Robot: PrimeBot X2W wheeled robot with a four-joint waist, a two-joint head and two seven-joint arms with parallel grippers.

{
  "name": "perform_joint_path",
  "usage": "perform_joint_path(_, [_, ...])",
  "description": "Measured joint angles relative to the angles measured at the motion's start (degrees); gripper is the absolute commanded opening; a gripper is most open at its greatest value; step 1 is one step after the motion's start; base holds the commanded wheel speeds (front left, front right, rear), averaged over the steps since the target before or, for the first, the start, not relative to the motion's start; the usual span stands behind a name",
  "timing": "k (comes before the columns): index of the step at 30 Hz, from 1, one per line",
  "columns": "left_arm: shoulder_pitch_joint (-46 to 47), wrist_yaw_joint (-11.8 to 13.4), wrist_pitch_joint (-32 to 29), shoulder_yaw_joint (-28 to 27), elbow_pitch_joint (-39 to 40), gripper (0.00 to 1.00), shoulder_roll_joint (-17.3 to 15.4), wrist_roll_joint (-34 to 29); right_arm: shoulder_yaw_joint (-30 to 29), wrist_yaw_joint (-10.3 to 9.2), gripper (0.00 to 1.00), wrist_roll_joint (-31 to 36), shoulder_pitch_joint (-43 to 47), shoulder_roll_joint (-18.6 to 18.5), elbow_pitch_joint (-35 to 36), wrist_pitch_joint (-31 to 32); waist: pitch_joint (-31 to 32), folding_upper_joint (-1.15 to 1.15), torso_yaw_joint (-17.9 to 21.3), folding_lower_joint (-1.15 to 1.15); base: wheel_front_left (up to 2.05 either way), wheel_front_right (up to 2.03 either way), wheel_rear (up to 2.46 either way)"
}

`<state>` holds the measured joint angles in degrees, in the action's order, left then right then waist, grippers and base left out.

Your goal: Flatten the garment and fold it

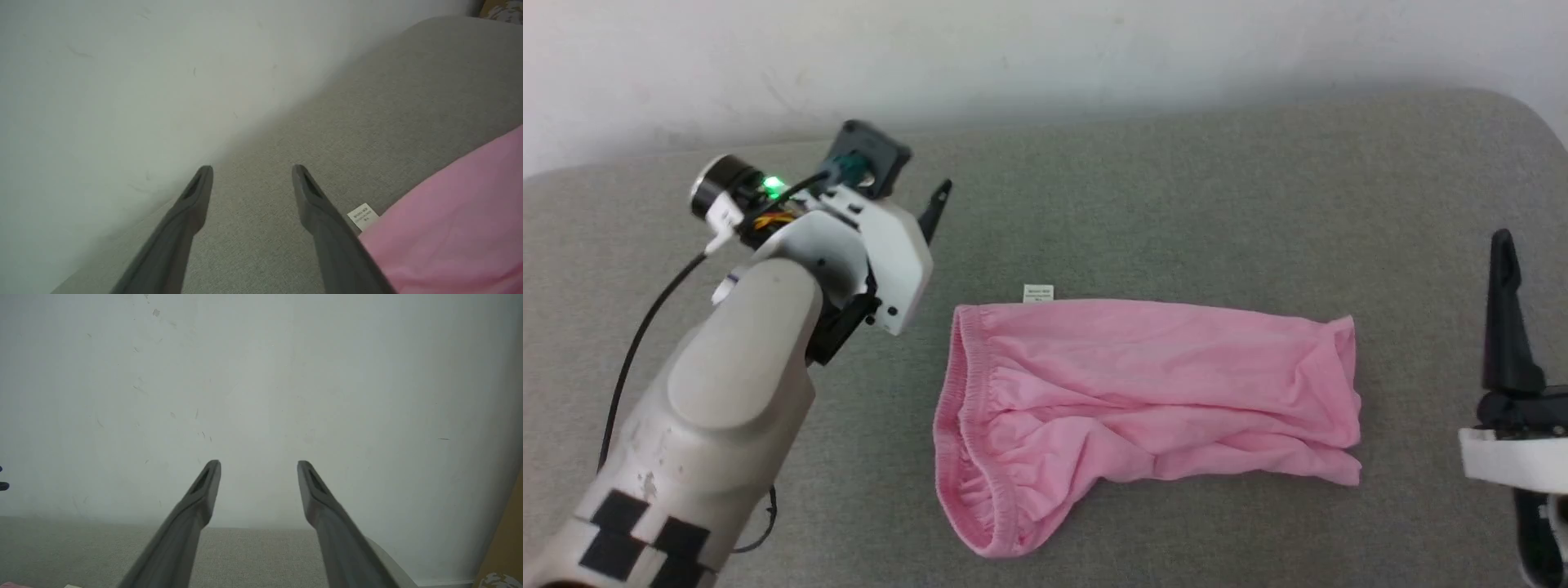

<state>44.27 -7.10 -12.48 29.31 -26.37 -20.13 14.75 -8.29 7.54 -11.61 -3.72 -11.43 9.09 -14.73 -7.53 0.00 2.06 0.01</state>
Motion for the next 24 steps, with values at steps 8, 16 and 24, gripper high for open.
perform_joint_path(8, [10.4,-0.01,-18.94,21.75,-1.32,1.0,-6.3,18.58,1.47,0.01,1.0,3.64,0.69,4.61,2.91,0.0,-3.12,0.0,2.7,0.0,0.0,0.0,0.0])
perform_joint_path(16, [17.62,-0.01,-29.43,38.83,-0.65,1.0,-11.21,28.75,3.5,0.0,1.0,4.64,-1.04,5.69,2.69,0.0,-6.43,0.0,5.75,0.0,0.0,0.0,0.0])
perform_joint_path(24, [18.53,0.0,-34.19,43.33,-0.87,1.0,-12.12,30.12,5.48,0.0,1.0,6.17,-3.91,5.71,-0.21,0.0,-9.45,0.0,8.52,0.0,0.0,0.0,0.0])
